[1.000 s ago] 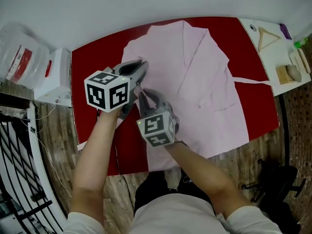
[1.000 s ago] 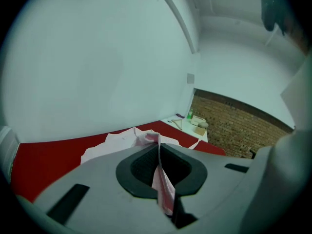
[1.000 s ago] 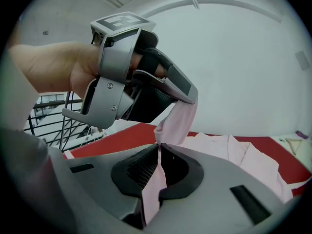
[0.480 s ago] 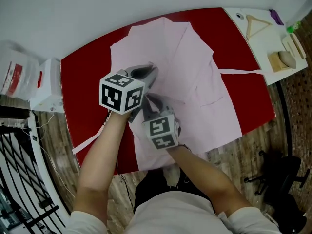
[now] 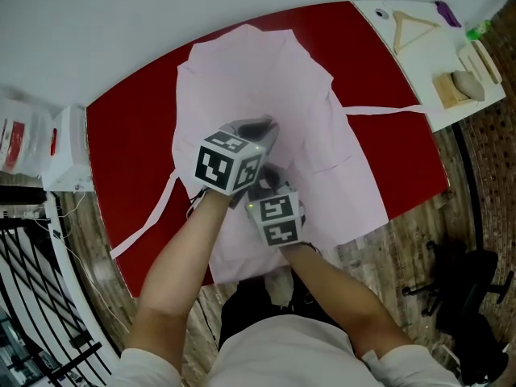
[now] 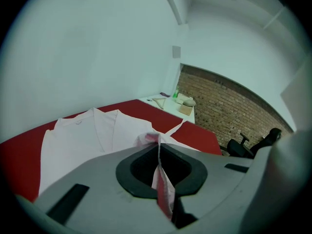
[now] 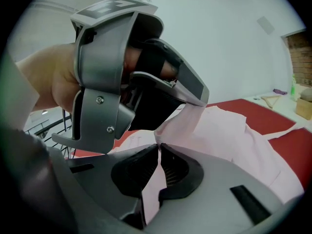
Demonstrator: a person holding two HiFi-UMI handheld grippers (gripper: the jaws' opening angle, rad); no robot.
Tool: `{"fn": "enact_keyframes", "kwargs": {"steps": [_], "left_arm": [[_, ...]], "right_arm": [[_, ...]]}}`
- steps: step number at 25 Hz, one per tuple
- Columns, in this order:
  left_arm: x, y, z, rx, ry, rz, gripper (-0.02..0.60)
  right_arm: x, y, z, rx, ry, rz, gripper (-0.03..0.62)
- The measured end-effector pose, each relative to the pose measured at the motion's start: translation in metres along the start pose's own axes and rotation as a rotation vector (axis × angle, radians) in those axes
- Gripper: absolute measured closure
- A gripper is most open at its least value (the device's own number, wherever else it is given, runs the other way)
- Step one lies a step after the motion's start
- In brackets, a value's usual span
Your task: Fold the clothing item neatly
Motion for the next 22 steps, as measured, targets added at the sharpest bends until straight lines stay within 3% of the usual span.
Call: {"fn": "enact_keyframes", "kwargs": {"steps": [11, 17, 22], "left_arm": [[-0.012, -0.04, 0.047, 0.11, -0.027, -0.069, 0.566], [-0.027, -0.068, 0.06, 0.186, -0.119, -0.08, 0.565], [-0.033, -0.076, 0.061, 0.202, -0.154, -0.051, 0.563]], "right_arm": [[-0.042, -0.04, -0.012, 0.088, -0.031, 0.096, 0.565], [-0.059, -0.076, -0.02, 0.15, -0.08, 0.288, 0.565], [-0.061, -0.079, -0.021, 0.147, -0.075, 0.371, 0.565]]}}
Point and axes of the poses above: the fingertips, and each gripper's own axes: z forward along the fingers, x to its left, y out of its top, the point moved 7 cm from there along -z, backward along the fingers, and after that the axes turned 7 degrees about -x, right-handed, at the moved point
